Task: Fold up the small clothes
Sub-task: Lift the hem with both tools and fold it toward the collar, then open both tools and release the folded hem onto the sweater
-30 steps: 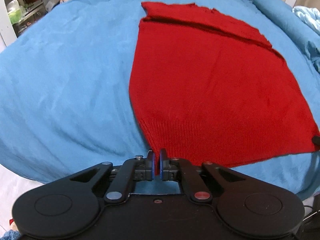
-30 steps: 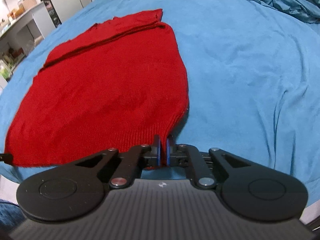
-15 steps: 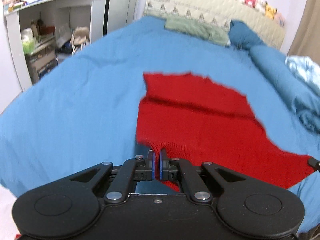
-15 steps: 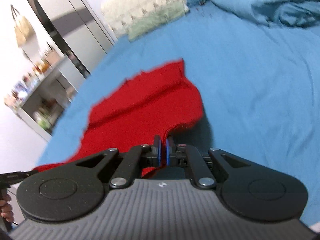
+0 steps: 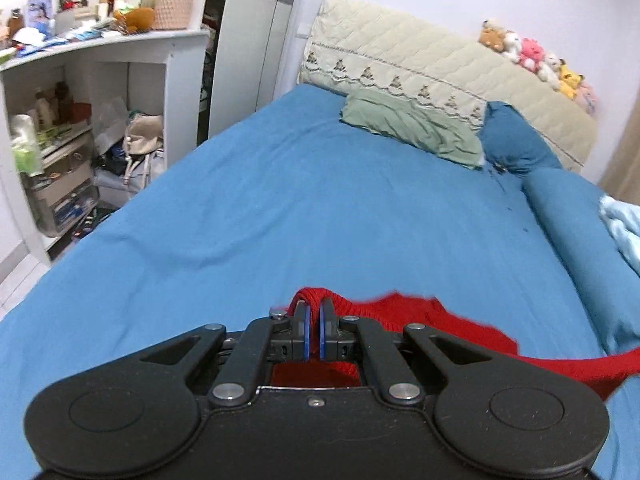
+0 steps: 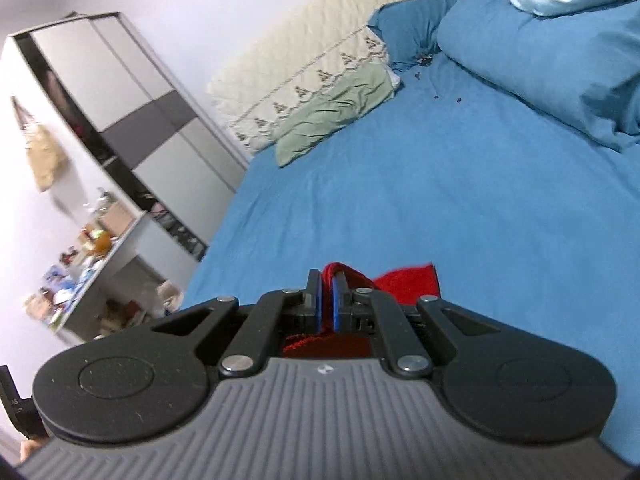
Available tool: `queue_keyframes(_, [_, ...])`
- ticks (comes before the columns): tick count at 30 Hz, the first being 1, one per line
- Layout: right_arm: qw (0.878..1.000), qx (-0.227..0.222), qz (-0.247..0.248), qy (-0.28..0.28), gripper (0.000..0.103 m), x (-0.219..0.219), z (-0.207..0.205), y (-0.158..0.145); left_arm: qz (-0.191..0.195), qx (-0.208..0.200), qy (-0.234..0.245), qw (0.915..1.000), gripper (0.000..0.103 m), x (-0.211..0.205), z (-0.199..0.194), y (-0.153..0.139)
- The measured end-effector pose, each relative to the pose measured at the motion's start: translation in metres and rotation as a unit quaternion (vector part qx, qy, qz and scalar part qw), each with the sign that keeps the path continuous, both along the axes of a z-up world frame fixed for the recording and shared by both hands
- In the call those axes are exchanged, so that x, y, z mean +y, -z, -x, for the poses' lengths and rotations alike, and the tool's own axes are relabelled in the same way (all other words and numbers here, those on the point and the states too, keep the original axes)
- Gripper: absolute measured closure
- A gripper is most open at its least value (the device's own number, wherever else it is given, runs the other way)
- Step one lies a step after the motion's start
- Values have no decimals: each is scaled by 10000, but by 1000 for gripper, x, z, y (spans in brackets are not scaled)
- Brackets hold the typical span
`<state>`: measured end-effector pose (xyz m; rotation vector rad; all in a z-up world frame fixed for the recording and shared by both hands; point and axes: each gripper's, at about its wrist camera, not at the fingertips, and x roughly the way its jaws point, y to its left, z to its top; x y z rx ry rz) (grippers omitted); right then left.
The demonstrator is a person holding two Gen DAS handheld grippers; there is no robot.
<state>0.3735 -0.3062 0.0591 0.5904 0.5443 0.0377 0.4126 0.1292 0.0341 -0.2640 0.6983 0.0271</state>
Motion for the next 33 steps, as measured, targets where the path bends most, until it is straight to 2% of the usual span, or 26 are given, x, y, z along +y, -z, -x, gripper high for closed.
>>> queue_keyframes(2, [9998, 143, 95, 45, 83, 9, -46, 17, -66, 93, -21, 9999, 99, -2, -47, 23])
queue_keyframes(4, [9993, 305, 196, 98, 83, 15, -88, 49, -105, 254, -84, 9996, 99, -3, -88, 56])
queue_keyframes(6, [9985, 502, 180, 156, 83, 13, -126, 87, 25, 474, -144, 9988, 99, -1, -121, 92])
queue_keyframes(10, [9962, 806, 218, 230, 83, 7, -184, 153, 114, 743, -210, 9970, 99, -2, -164, 153])
queue_keyframes(14, [9972, 661, 155, 306, 83, -5, -207, 187, 494, 844, -411, 9944, 98, 9, -180, 187])
queue_keyframes(16, [9975, 586, 291, 255, 79, -3, -214, 193, 560, 770, -459, 9944, 91, 10, -176, 192])
queue_keyframes(17, [9978, 505, 371, 216, 69, -2, -212, 193, 531, 665, -479, 9952, 83, 10, -171, 191])
queue_keyframes(18, [9980, 360, 507, 135, 49, 0, -208, 189, 392, 515, -509, 9966, 60, 11, -162, 186])
queue_keyframes(19, [9976, 206, 651, 109, 38, 1, -201, 186, 236, 359, -536, 9976, 42, 4, -154, 178])
queue_keyframes(20, [9969, 30, 781, 79, 23, 3, -190, 181, 64, 190, -507, 9985, 40, 0, -143, 169])
queue_keyframes(21, [9958, -132, 909, -61, 17, 6, -178, 177, -101, 24, -403, 9991, 40, -3, -131, 161])
queue_keyframes(23, [9927, -235, 1110, -407, 16, 16, -156, 172, -333, -192, -151, 9991, 40, -13, -104, 149])
queue_keyframes(26, [9883, -189, 1206, -915, 11, 35, -127, 177, -497, -125, 441, 9977, 36, -33, -72, 149])
queue_keyframes(28, [9855, -29, 1315, -1070, 9, 46, -114, 187, -457, 89, 757, 9960, 35, -44, -57, 162])
queue_keyframes(31, [9788, 254, 1691, -1127, 9, 57, -101, 209, -648, 370, 789, 9941, 35, -54, -43, 186])
queue_keyframes(33, [9799, 512, 1661, -982, 11, 56, -101, 226, -680, 423, 808, 9935, 35, -55, -40, 200])
